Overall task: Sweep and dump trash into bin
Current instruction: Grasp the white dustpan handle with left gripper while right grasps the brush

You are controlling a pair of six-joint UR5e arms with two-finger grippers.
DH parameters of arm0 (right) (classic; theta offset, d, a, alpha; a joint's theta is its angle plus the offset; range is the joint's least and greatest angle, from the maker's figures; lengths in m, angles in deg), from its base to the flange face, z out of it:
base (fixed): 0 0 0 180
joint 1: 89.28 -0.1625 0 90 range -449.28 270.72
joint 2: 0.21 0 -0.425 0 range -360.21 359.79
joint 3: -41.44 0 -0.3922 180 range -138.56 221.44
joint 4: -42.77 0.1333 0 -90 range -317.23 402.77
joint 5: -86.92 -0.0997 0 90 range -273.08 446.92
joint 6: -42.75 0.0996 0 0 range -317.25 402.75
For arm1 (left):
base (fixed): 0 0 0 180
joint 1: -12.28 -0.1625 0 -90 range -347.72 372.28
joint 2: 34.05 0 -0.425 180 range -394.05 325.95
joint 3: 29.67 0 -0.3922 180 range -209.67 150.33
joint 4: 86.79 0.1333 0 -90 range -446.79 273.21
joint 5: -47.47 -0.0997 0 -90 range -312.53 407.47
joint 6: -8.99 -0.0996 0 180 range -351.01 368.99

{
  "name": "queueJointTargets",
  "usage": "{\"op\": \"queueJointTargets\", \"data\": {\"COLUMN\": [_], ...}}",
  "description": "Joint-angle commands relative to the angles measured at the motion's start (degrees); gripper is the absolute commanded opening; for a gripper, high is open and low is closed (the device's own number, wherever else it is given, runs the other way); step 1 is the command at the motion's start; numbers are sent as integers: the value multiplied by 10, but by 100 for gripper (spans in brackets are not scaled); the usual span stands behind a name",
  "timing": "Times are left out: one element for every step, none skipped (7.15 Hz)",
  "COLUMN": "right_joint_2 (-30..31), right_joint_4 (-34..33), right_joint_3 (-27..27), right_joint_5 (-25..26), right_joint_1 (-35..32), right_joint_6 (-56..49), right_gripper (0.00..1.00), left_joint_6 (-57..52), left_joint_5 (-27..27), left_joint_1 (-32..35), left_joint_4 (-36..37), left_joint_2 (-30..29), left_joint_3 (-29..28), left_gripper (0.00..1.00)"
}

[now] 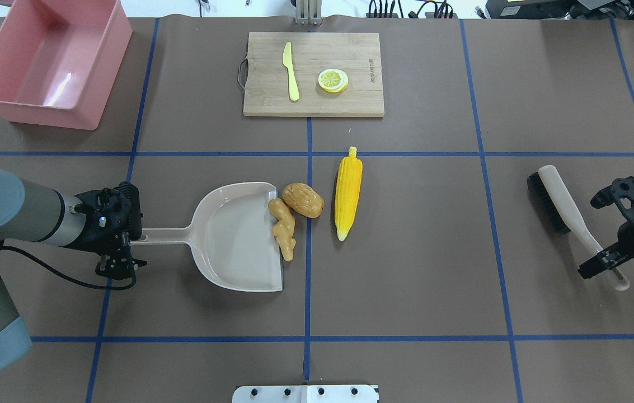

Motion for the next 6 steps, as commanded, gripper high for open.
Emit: {"op": "queueJointTargets", "data": {"right_joint_2": [0, 0, 0, 0, 0, -3], "right_joint_4": [0, 1, 1, -1, -8, -42], "right_joint_3": [-1, -1, 0, -4, -15, -50], "right_joint_5": [0, -1, -6, -11, -25, -26], "right_joint_1": [3, -2, -18, -40, -75, -85], "right_joint_6": [2, 2, 1, 2, 0, 0], "right_gripper": [4, 0, 0, 0, 0, 0], "left_joint_6": [-1, -4, -4, 0, 1, 0], "left_joint_5": [5, 5, 6, 5, 1, 0], "left_joint_1": [-3, -3, -2, -4, -4, -5], "left_joint_4": [-14, -28, -43, -39, -37, -44], "left_joint_2": [-7, -8, -8, -8, -10, -11], "left_joint_3": [-15, -18, -19, -21, -21, -21], "left_gripper": [98, 93, 93, 93, 93, 93]}}
